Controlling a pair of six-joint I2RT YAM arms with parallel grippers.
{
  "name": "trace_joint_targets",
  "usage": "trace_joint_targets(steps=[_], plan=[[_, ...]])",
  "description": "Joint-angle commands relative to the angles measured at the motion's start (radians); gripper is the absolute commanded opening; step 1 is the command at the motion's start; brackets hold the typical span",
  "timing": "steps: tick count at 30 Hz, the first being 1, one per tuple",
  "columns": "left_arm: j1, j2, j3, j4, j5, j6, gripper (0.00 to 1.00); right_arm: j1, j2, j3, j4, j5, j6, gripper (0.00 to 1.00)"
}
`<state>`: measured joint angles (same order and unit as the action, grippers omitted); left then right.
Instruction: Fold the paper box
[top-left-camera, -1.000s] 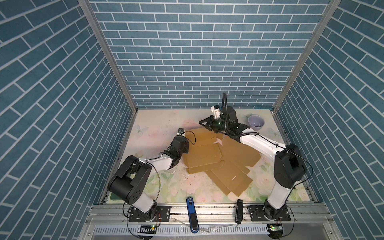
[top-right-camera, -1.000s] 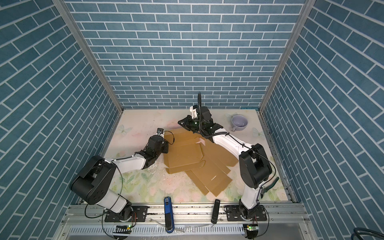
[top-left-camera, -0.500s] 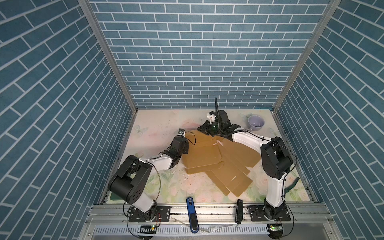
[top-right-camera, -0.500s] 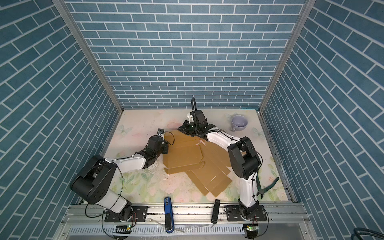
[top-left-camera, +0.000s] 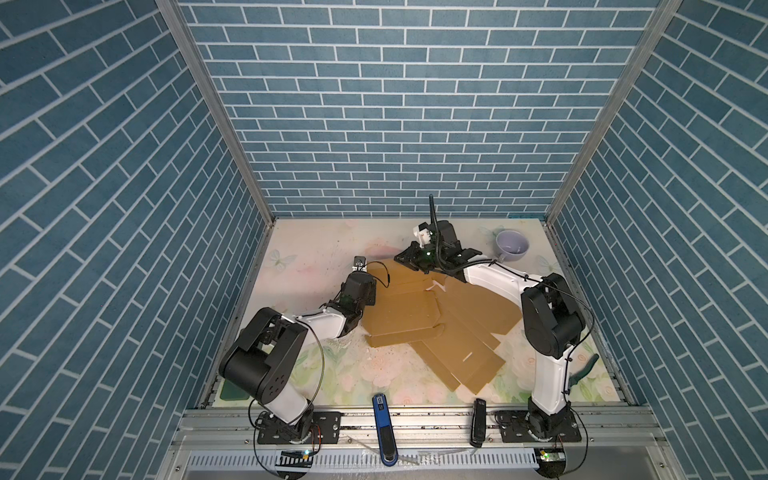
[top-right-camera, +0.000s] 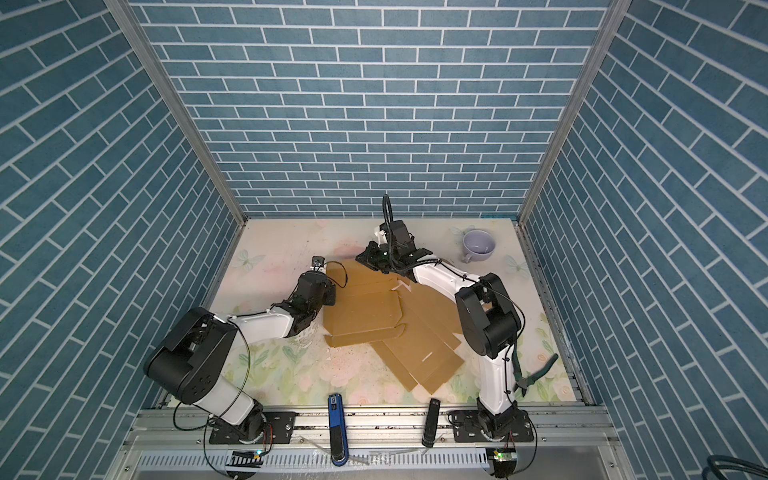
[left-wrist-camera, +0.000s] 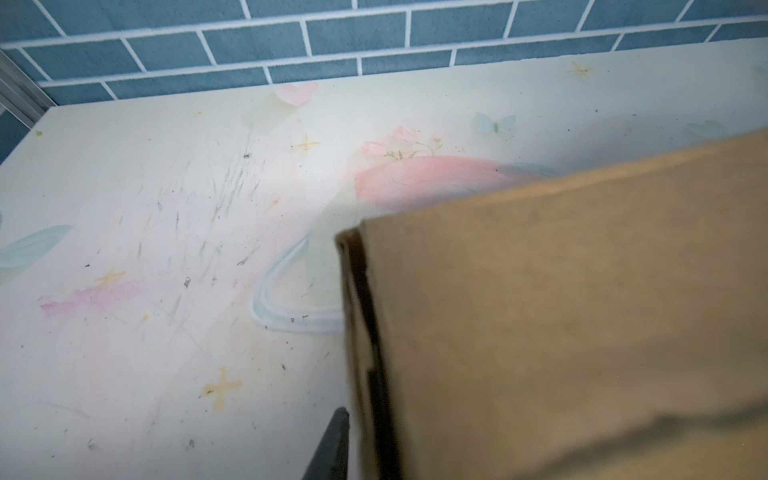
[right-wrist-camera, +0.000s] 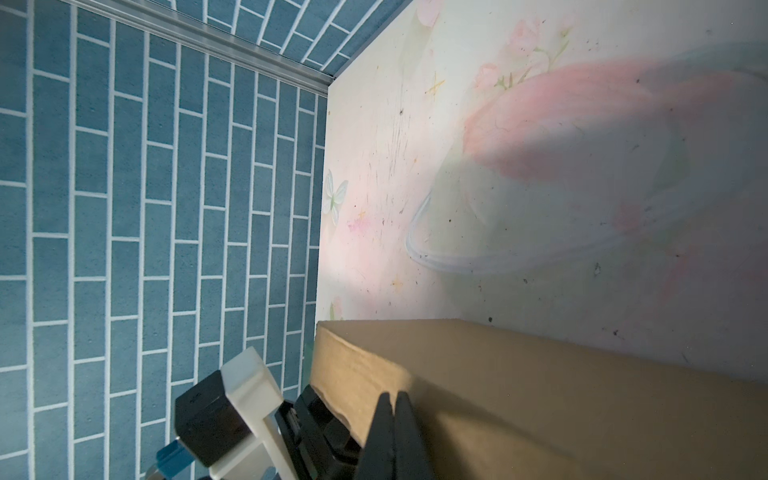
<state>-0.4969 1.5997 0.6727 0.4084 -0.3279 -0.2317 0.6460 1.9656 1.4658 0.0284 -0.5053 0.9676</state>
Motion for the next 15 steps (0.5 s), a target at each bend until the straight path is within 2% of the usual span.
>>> trace_joint_targets(steps=[1, 10, 15], plan=[[0.004, 0.033, 0.019, 0.037, -0.048, -0.006, 0.27, 0.003, 0.028, 0.019, -0.028, -0.006, -0.026, 0.02], [0.004, 0.075, 0.022, 0.063, -0.077, -0.003, 0.32, 0.002, 0.036, 0.030, -0.045, -0.004, -0.029, 0.02], [0.004, 0.094, 0.053, 0.074, -0.077, -0.001, 0.23, 0.001, 0.036, 0.030, -0.051, -0.004, -0.030, 0.01]])
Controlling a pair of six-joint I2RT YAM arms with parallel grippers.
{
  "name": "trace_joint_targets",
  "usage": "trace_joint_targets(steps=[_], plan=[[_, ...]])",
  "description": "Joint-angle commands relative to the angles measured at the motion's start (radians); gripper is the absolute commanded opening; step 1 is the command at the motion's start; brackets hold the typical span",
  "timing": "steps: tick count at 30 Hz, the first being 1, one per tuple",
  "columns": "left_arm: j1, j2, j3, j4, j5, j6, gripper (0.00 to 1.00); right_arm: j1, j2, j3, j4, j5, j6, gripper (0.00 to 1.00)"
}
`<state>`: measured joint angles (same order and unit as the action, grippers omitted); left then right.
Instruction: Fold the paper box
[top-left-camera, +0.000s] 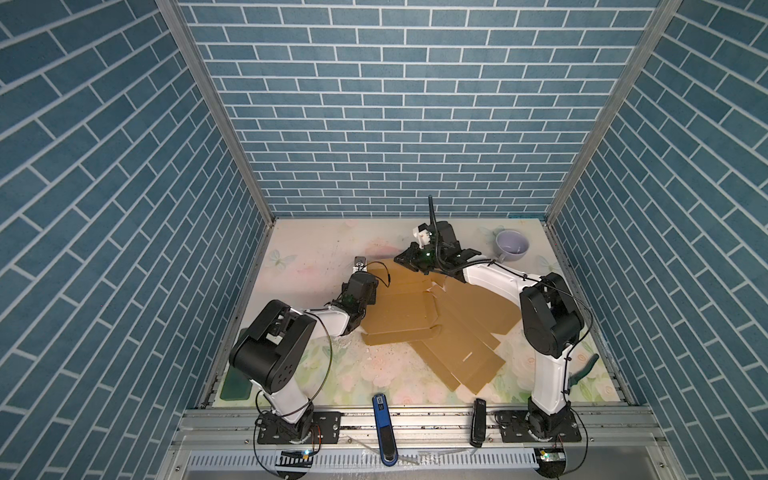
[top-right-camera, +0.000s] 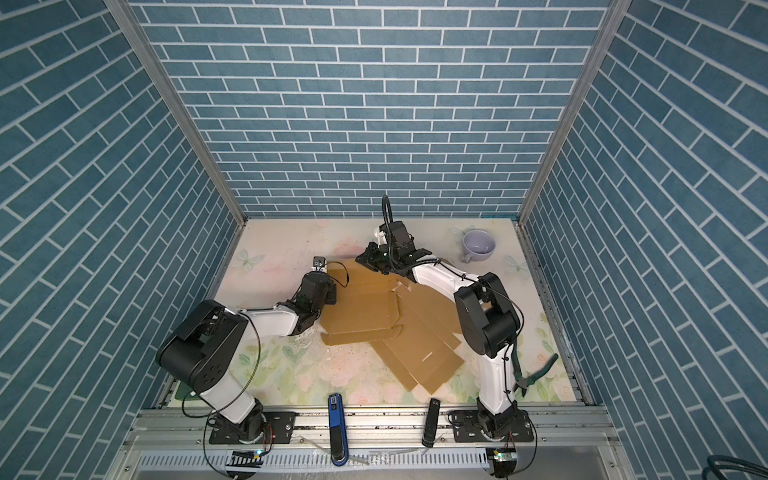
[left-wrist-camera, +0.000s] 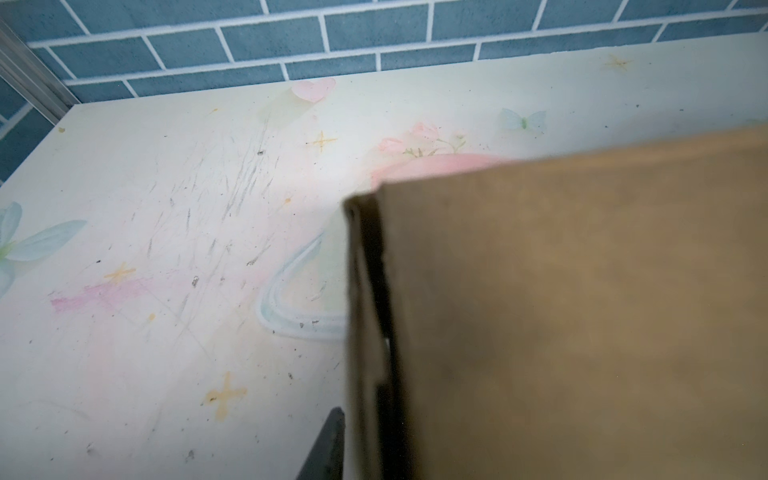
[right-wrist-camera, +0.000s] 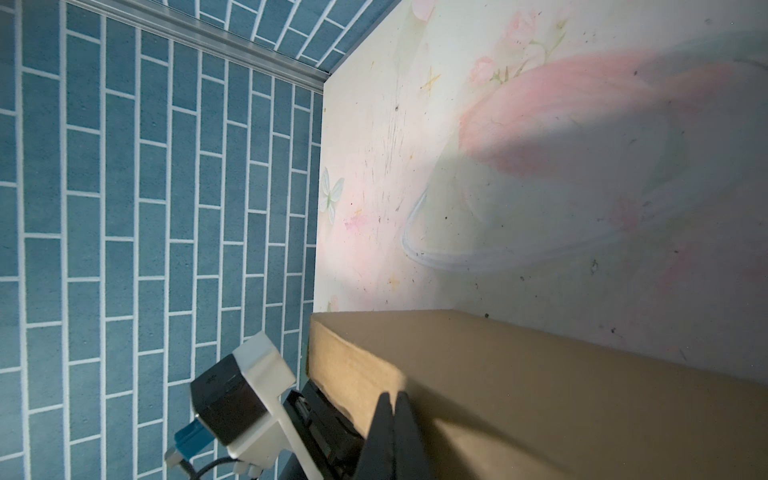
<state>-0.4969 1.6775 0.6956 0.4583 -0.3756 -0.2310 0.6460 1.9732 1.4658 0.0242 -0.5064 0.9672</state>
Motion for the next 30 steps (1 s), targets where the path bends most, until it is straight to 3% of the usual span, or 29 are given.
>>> trace_joint_targets(steps=[1, 8, 14, 22, 30], plan=[[0.004, 0.020, 0.031, 0.025, -0.029, -0.002, 0.21, 0.001, 0.029, 0.031, -0.049, -0.003, -0.028, 0.01], [0.003, 0.022, 0.033, 0.040, -0.027, 0.001, 0.08, 0.000, 0.029, 0.038, -0.056, -0.004, -0.031, 0.01], [0.004, 0.015, 0.030, 0.045, -0.022, 0.002, 0.06, -0.003, 0.020, 0.043, -0.058, -0.004, -0.033, 0.02], [0.004, -0.001, 0.021, 0.037, -0.008, -0.004, 0.03, -0.044, -0.093, 0.053, -0.137, 0.057, -0.104, 0.22], [0.004, -0.018, 0.005, 0.018, 0.009, -0.021, 0.02, -0.121, -0.288, 0.001, -0.323, 0.144, -0.232, 0.31]])
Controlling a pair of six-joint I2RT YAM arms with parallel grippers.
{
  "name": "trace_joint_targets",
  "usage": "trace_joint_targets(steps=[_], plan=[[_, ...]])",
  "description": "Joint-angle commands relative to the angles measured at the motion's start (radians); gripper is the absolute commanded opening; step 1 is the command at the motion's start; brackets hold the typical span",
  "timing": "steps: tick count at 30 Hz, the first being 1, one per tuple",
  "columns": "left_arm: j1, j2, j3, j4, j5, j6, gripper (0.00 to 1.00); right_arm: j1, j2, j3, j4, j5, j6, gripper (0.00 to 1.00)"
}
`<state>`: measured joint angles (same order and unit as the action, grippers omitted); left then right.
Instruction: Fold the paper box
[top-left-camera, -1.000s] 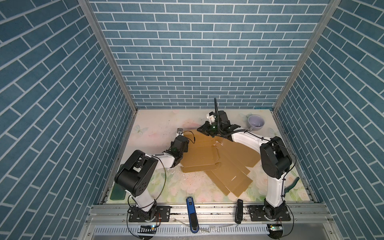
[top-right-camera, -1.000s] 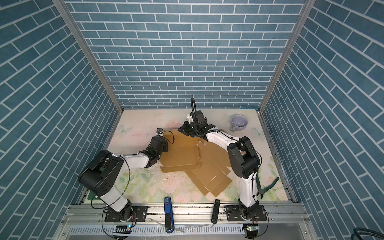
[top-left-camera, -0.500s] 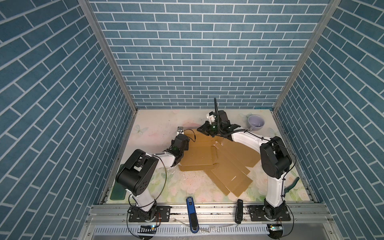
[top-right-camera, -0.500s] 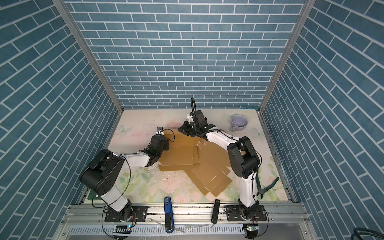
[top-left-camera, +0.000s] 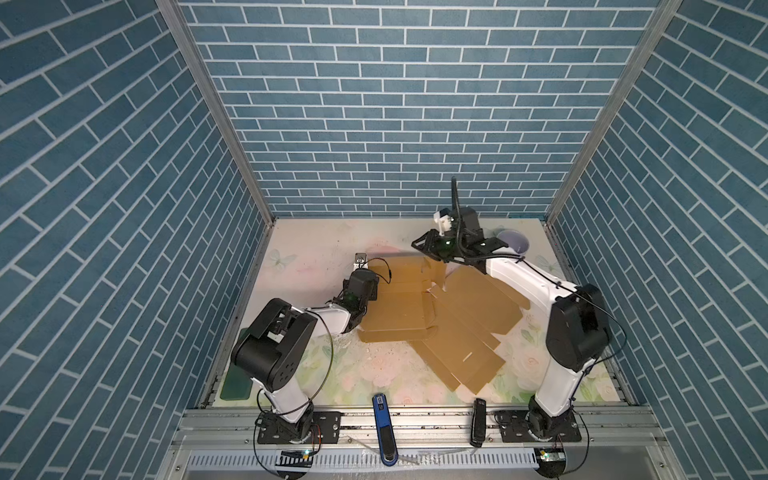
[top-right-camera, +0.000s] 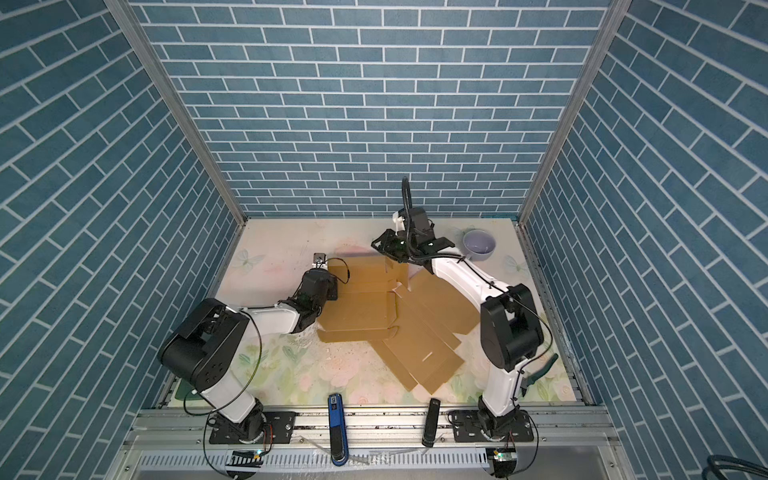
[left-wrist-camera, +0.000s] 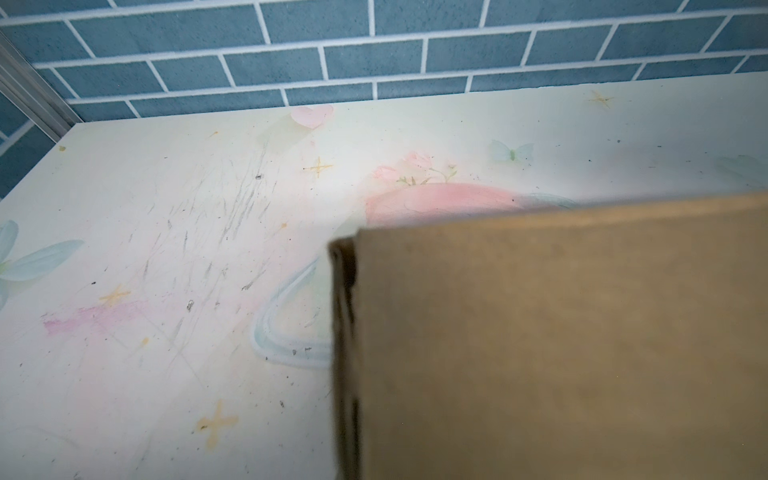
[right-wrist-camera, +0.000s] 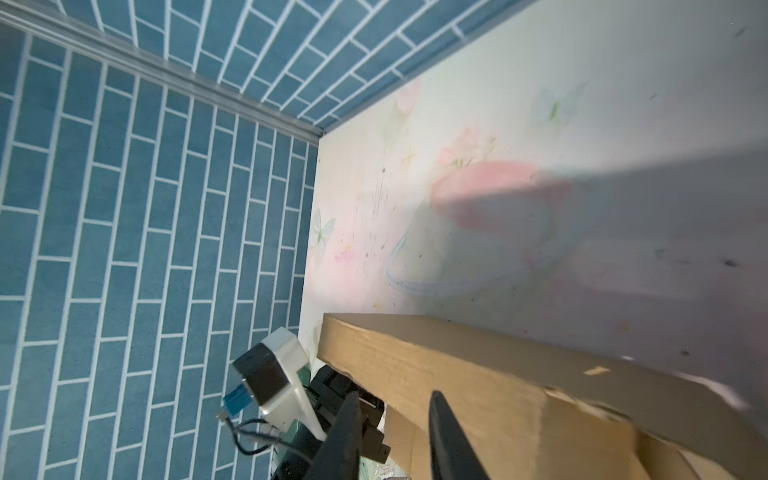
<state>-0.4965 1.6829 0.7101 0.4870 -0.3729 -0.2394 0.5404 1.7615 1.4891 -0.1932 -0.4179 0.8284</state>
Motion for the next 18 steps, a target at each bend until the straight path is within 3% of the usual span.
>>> trace_joint_targets(steps=[1, 9, 18], plan=[[0.005, -0.028, -0.009, -0.016, 0.009, -0.019, 0.02, -0.017, -0.093, -0.025, -0.134, 0.066, -0.114, 0.32], [0.039, -0.082, -0.047, -0.043, -0.006, -0.056, 0.02, -0.053, -0.165, -0.139, -0.133, 0.138, -0.125, 0.36], [0.110, -0.137, -0.075, -0.057, 0.016, -0.050, 0.02, -0.077, -0.090, -0.141, -0.071, 0.168, -0.126, 0.36]])
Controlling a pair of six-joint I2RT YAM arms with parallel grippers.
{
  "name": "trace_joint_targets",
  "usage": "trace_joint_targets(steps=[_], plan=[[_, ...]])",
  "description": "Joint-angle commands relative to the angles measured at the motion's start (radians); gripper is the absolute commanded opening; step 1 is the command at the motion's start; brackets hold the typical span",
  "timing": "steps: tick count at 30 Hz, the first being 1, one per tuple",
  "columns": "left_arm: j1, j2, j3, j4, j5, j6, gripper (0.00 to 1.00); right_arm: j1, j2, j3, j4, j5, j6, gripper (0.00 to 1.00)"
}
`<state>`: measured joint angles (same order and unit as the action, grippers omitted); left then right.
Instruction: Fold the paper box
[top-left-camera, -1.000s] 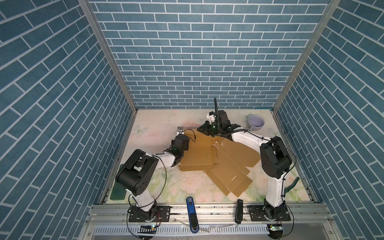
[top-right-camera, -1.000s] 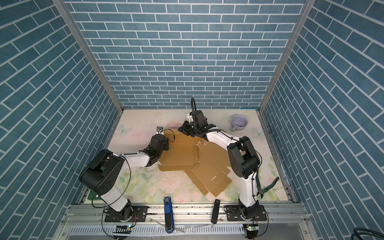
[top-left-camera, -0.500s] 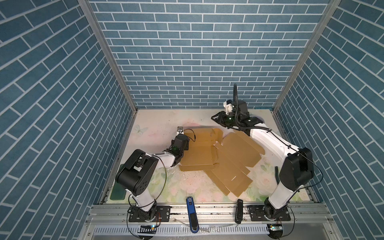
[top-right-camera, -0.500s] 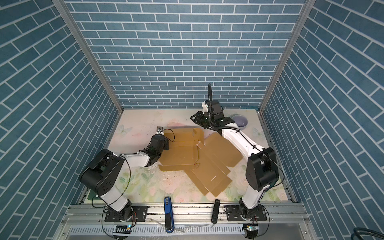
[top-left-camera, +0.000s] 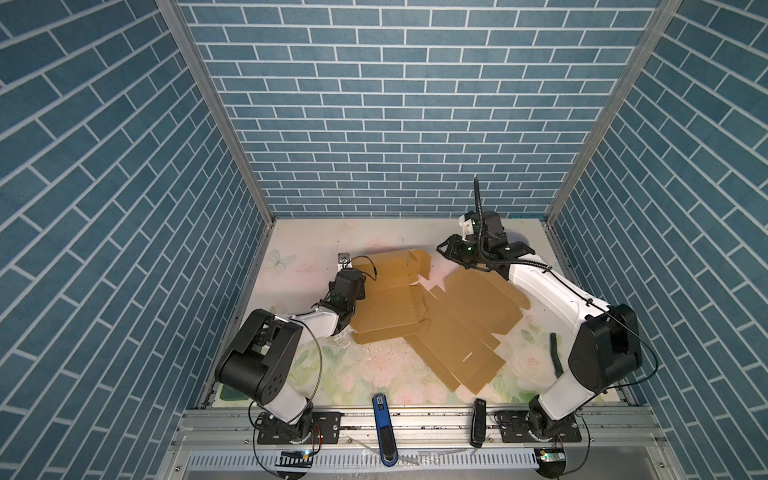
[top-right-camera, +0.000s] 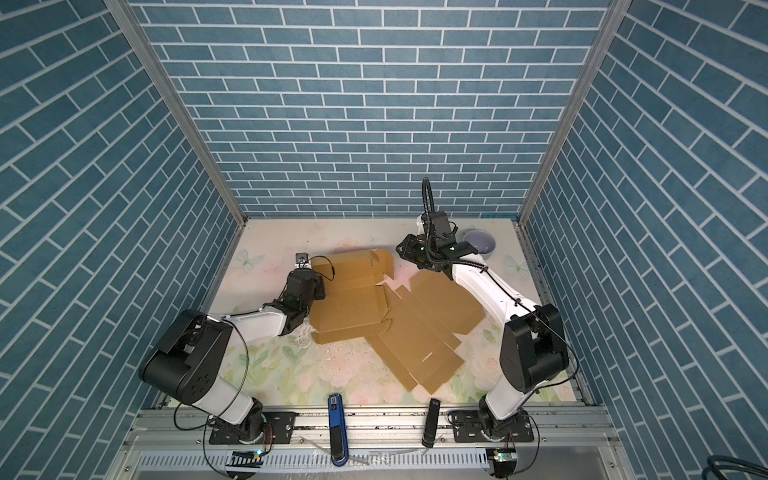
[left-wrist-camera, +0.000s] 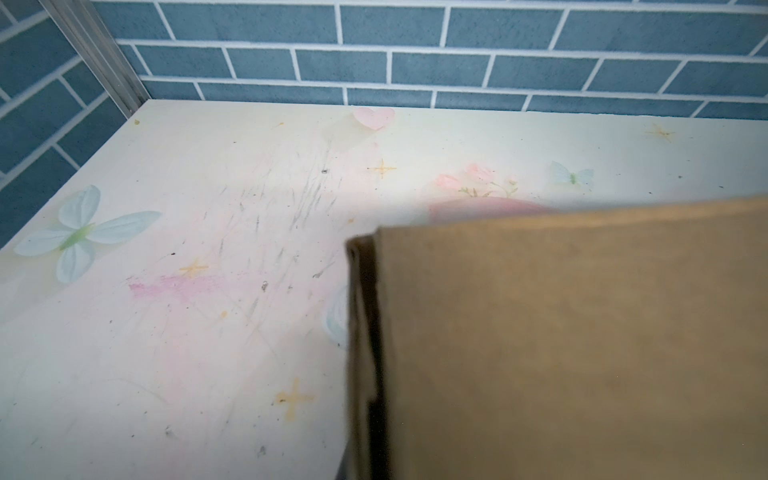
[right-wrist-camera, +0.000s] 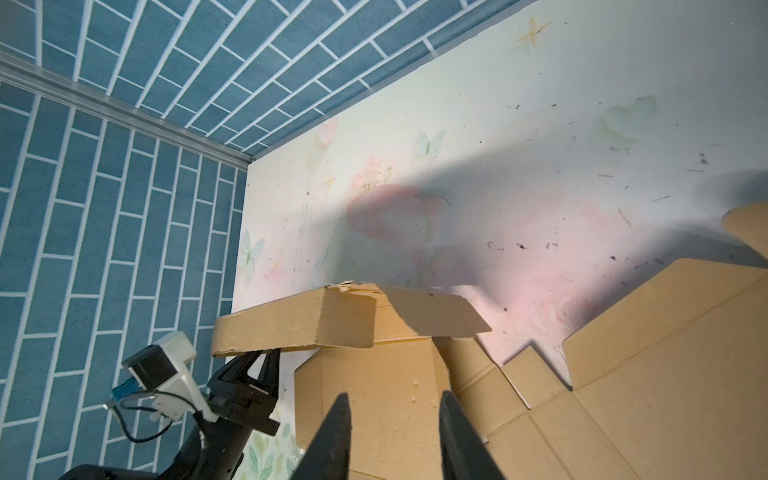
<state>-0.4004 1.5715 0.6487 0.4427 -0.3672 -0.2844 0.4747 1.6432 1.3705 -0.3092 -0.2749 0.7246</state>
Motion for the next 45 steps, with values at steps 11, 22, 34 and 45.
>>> trace_joint_targets(steps=[11, 22, 34, 45], plan=[[0.037, -0.008, 0.019, -0.062, 0.055, 0.005, 0.02, -0.062, 0.223, 0.070, 0.102, 0.033, -0.145, 0.34], [0.038, 0.023, 0.045, -0.084, 0.089, 0.004, 0.02, -0.063, 0.408, 0.208, 0.117, -0.081, -0.311, 0.34], [0.040, 0.064, 0.118, -0.146, 0.087, -0.051, 0.02, -0.012, 0.383, 0.171, 0.086, -0.130, -0.360, 0.34], [0.046, 0.104, 0.157, -0.198, 0.113, -0.081, 0.02, 0.027, 0.325, 0.122, 0.078, -0.135, -0.380, 0.34]])
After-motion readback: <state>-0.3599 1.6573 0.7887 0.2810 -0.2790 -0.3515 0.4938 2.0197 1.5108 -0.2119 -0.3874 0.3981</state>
